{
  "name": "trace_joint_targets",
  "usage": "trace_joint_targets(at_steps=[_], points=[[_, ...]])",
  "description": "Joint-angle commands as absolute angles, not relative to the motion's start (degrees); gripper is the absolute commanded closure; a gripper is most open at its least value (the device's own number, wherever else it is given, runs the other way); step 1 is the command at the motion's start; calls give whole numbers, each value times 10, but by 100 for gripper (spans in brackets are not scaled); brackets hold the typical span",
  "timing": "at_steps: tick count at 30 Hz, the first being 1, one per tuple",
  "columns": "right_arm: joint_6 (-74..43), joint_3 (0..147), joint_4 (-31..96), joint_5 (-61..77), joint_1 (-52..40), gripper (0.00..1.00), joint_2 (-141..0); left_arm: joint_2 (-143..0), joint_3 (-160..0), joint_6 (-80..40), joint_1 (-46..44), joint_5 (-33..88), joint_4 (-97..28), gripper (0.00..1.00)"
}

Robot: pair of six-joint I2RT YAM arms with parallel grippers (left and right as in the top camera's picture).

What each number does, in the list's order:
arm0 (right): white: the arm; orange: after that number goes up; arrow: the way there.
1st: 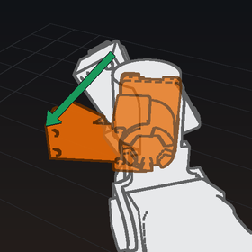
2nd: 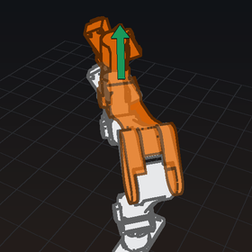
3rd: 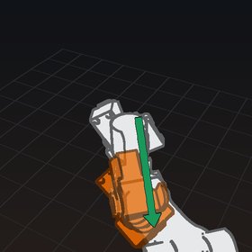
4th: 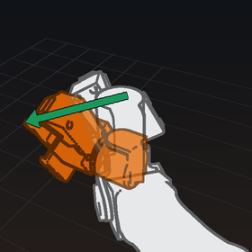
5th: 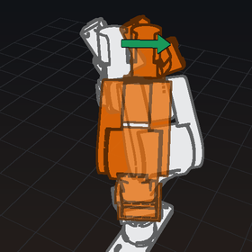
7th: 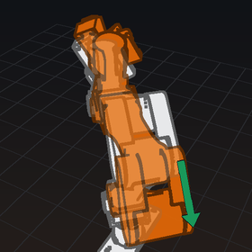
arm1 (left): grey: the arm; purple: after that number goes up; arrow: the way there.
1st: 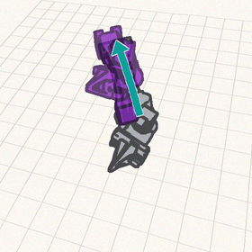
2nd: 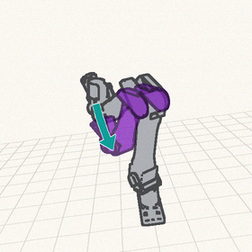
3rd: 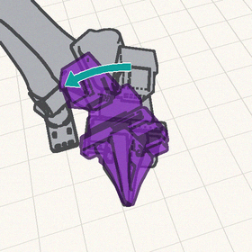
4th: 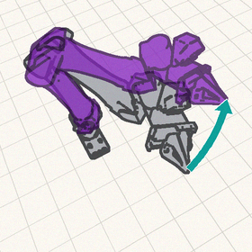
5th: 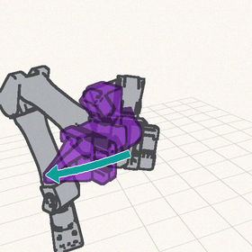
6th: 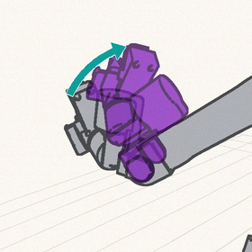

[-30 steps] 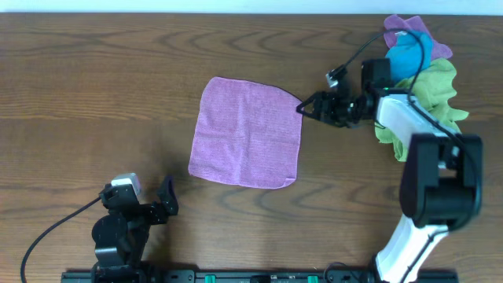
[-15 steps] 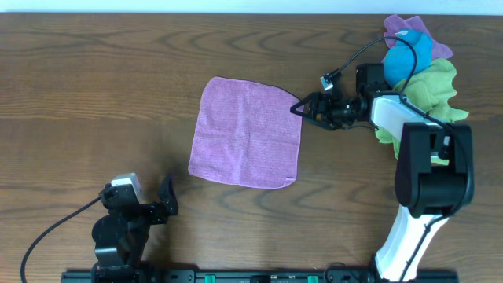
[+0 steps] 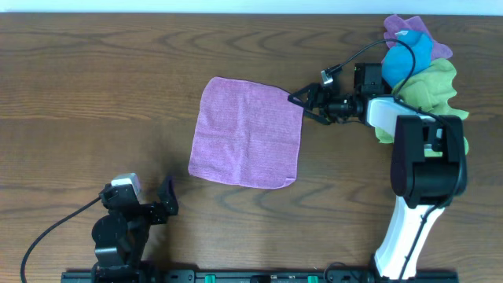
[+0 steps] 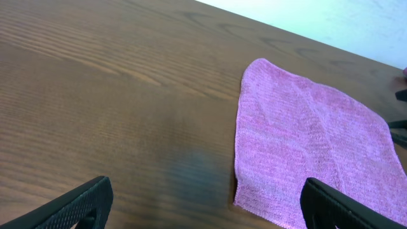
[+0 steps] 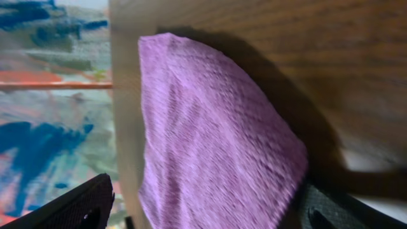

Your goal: Fold the cloth

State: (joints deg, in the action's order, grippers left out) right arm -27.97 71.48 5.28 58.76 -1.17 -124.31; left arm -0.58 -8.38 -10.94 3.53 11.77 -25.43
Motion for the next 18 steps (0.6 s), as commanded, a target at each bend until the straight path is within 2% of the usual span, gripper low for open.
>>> trace_joint_targets(at_steps=[1,5,13,16,18], points=[[-362,715,17,622,-22,7,-1268,-3,-73,-112,33,116,-256,5],[-425,715,-61,640,-24,6,-1268,-3,-73,-112,33,116,-256,5],[-514,716,-373,624,-22,5,-1268,-3,-73,-112,33,116,-256,5],[-517,716,-403,623,-21,6,-1268,-3,-73,-112,33,116,-256,5],[-489,716,-396,612,-21,12,-1268,-3,-73,-112,33,116,-256,4]])
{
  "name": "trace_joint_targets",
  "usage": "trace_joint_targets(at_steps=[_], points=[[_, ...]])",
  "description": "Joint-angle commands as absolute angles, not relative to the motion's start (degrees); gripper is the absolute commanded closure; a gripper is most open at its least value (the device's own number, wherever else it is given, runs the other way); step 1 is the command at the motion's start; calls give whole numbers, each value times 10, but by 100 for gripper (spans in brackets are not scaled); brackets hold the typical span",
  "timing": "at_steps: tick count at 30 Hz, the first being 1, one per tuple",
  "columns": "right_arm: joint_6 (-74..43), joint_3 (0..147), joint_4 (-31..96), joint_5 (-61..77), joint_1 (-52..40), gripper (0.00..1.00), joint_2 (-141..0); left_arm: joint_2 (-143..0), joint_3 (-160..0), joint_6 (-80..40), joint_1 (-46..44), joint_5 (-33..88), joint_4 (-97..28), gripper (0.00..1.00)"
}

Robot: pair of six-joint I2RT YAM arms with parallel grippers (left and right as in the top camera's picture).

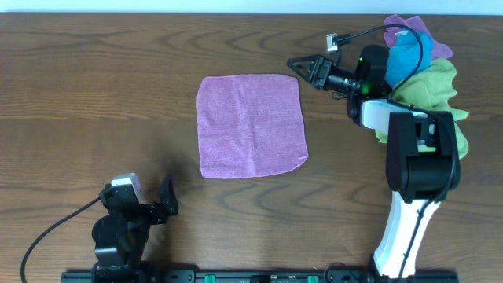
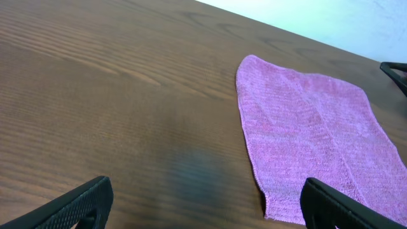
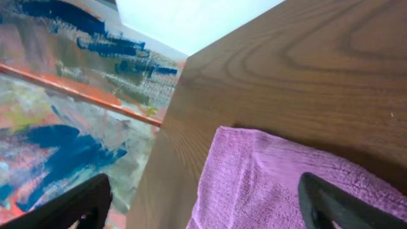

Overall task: Fold the cloth
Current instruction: 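Release the cloth and retract the right gripper to the upper right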

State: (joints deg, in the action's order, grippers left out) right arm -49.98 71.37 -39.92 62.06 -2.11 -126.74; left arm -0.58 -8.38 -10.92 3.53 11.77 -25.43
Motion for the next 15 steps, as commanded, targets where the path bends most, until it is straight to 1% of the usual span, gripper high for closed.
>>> trace_joint_targets(at_steps=[1,4,5,7,9,11,13,15], points=[[-474,716,-389,603,-21,12,-1268,-3,-73,-112,33,116,-256,5],[-471,716,-386,585,-19,13,-1268,-3,-73,-112,33,116,-256,5],[-471,716,-386,595,-18,15,-1268,-3,-73,-112,33,116,-256,5],[-471,716,-374,618,-16,23,-1268,-3,-73,-112,33,116,-256,5],[-471,716,-337,613,-8,25,-1268,-3,-73,-112,33,116,-256,5],[-472,716,-248,598,10,23,-1268,-3,-73,-112,33,116,-256,5],[-466,716,-182,593,23,17,-1268,-3,-73,-112,33,116,-256,5],[-457,716,-167,579,29,10,-1268,-3,-73,-112,33,116,-256,5]])
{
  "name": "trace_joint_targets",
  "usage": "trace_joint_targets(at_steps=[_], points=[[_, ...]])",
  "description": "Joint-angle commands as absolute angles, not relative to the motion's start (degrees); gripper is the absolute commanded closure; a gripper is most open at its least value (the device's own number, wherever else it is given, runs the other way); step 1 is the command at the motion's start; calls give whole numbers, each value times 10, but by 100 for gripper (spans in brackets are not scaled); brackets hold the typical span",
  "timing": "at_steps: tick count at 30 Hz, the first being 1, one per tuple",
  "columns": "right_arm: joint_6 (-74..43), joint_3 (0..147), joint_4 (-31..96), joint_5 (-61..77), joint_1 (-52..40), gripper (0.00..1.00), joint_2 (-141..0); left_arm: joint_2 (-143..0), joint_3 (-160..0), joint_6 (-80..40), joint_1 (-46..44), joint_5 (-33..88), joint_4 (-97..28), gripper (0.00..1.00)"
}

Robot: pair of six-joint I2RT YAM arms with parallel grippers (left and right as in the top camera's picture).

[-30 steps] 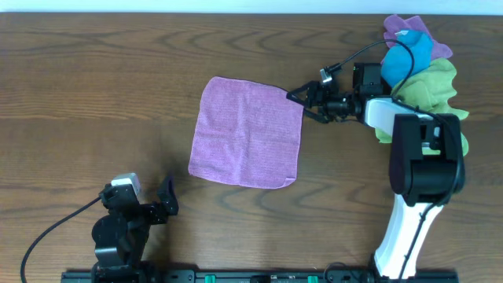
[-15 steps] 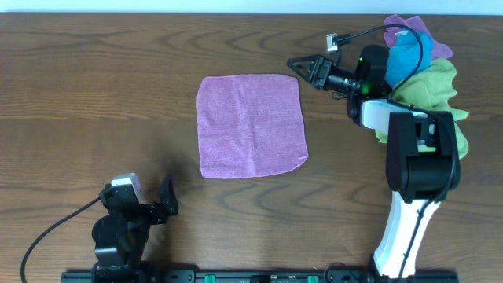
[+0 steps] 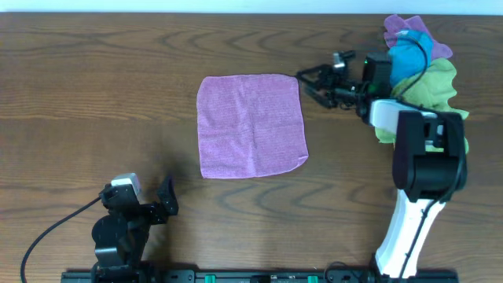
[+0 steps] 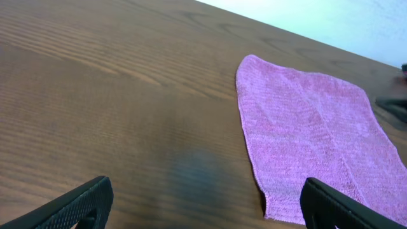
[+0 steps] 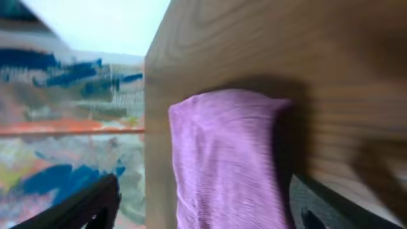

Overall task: Fold the cloth
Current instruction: 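Release the cloth and retract the right gripper to the upper right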

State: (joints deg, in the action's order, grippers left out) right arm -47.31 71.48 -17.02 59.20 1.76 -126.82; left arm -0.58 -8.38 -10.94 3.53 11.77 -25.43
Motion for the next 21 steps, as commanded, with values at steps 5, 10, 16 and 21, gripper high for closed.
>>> trace_joint_targets(at_steps=[5,10,16,21], points=[[-458,716,-153,547,27,7,-1276,-3,-73,-112,33,116,-256,5],[-486,723,-171,564,16,7,-1318,-3,-73,-112,33,116,-256,5],[-499,772,-171,587,-17,7,-1358,-3,-73,-112,33,116,-256,5],[-515,831,-169,593,-46,6,-1387,-3,-73,-112,33,116,-256,4]])
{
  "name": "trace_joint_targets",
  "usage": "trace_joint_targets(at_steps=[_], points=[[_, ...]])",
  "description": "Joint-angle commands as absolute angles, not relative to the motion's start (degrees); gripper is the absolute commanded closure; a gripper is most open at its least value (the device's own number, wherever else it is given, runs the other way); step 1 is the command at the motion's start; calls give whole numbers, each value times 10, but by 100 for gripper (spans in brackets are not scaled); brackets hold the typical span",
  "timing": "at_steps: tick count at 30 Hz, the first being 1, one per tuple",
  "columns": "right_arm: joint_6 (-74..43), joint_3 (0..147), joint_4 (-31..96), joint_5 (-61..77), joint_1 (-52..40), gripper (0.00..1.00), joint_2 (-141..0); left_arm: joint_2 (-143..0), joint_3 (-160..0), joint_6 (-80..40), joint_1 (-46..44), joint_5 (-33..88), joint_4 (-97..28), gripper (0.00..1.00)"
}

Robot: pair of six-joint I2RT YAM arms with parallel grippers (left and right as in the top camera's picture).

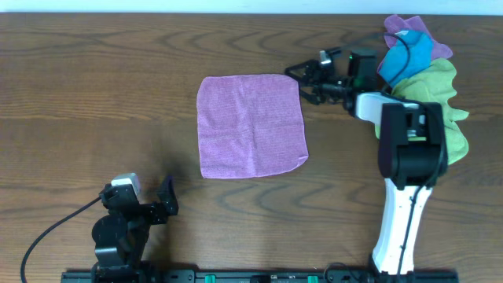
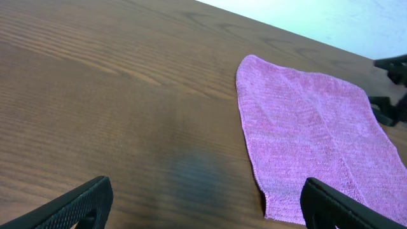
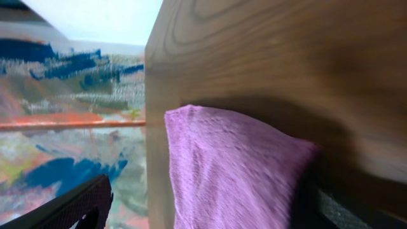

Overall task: Fold the cloth
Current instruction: 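Release the cloth and retract the right gripper to the upper right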

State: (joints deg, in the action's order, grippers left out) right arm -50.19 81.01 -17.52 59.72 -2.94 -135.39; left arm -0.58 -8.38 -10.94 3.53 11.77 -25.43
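Observation:
A purple square cloth [image 1: 251,126] lies flat and unfolded on the wooden table [image 1: 94,94]. My right gripper [image 1: 303,82] is open right at the cloth's far right corner, lying low and pointing left. In the right wrist view that corner of the cloth [image 3: 229,172] fills the space between the spread fingers of the right gripper [image 3: 203,203]. My left gripper [image 1: 168,196] is open near the front left edge, well short of the cloth. The left wrist view shows the cloth [image 2: 311,140] ahead and to the right of the left gripper [image 2: 206,203].
A heap of blue, purple and green cloths [image 1: 424,71] sits at the back right corner, behind the right arm. The table's far edge [image 1: 236,13] runs just beyond the purple cloth.
My right gripper has shifted a little to the left, from just right of the cloth's far right corner to that corner. The cloth and the left arm have not moved.
At first the cloth lay skewed with my right gripper at its right corner. Then it lay squared up and flat, with the open gripper off its far right corner. The gripper then sat slightly further right, and now it is back at that corner.

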Motion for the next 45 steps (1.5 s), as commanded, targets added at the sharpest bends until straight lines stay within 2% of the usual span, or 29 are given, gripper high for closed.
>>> trace_joint_targets(at_steps=[1,9,18,20,24,26,28,30,34,38,40,44,45], points=[[-518,844,-169,596,-50,7,-1394,-3,-73,-112,33,116,-256,5],[-479,934,-236,559,-56,7,-1422,-3,-73,-112,33,116,-256,5],[-481,976,-309,586,-54,9,-1422,-3,-73,-112,33,116,-256,5],[-482,980,-309,608,-48,15,-1422,-3,-73,-112,33,116,-256,5],[-508,1028,-307,718,-21,34,-1422,-3,-73,-112,33,116,-256,5],[-502,1059,-291,749,-8,32,-1422,-3,-73,-112,33,116,-256,5],[-454,1079,-251,753,8,28,-1422,-3,-73,-112,33,116,-256,5],[-369,1086,-138,679,37,21,-1422,-3,-73,-112,33,116,-256,5],[-305,1088,-29,544,70,19,-1422,-3,-73,-112,33,116,-256,5],[-285,1136,9,543,85,26,-1421,-3,-73,-112,33,116,-256,5],[-239,1182,96,513,85,26,-1420,-3,-73,-112,33,116,-256,5],[-102,1300,329,365,70,27,-1420,-3,-73,-112,33,116,-256,5],[-73,1331,381,360,66,32,-1419,-3,-73,-112,33,116,-256,5]])
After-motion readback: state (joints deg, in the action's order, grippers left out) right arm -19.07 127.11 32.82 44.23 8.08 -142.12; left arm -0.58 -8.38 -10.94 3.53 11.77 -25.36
